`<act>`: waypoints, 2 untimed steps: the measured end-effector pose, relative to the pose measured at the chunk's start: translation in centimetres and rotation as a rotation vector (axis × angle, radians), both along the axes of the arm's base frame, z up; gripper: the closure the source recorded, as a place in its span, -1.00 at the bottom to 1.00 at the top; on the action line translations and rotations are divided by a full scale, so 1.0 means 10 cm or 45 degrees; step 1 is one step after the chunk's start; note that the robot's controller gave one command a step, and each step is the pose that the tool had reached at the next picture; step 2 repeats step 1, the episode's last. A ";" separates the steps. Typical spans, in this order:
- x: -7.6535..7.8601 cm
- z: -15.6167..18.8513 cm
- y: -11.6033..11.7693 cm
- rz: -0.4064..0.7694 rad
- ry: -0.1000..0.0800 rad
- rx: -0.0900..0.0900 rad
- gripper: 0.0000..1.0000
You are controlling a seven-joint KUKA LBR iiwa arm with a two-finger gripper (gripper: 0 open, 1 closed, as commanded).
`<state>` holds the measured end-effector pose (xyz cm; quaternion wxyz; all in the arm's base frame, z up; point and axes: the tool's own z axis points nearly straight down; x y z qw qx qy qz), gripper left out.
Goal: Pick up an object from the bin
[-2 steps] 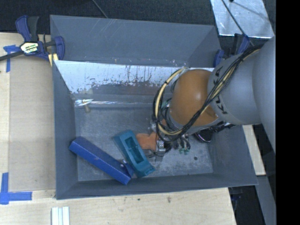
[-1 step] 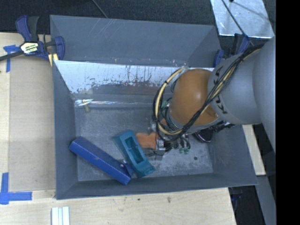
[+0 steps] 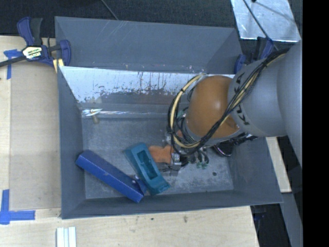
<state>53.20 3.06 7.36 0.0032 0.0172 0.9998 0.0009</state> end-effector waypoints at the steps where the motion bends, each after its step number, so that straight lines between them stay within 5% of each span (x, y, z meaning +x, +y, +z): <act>1: 0.10 1.73 -0.13 0.044 -0.006 -0.003 1.00; 2: 0.10 1.73 -0.13 0.044 -0.006 -0.003 1.00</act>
Offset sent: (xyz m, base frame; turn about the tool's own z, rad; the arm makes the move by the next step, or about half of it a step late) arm 0.0000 0.0000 0.0000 0.0000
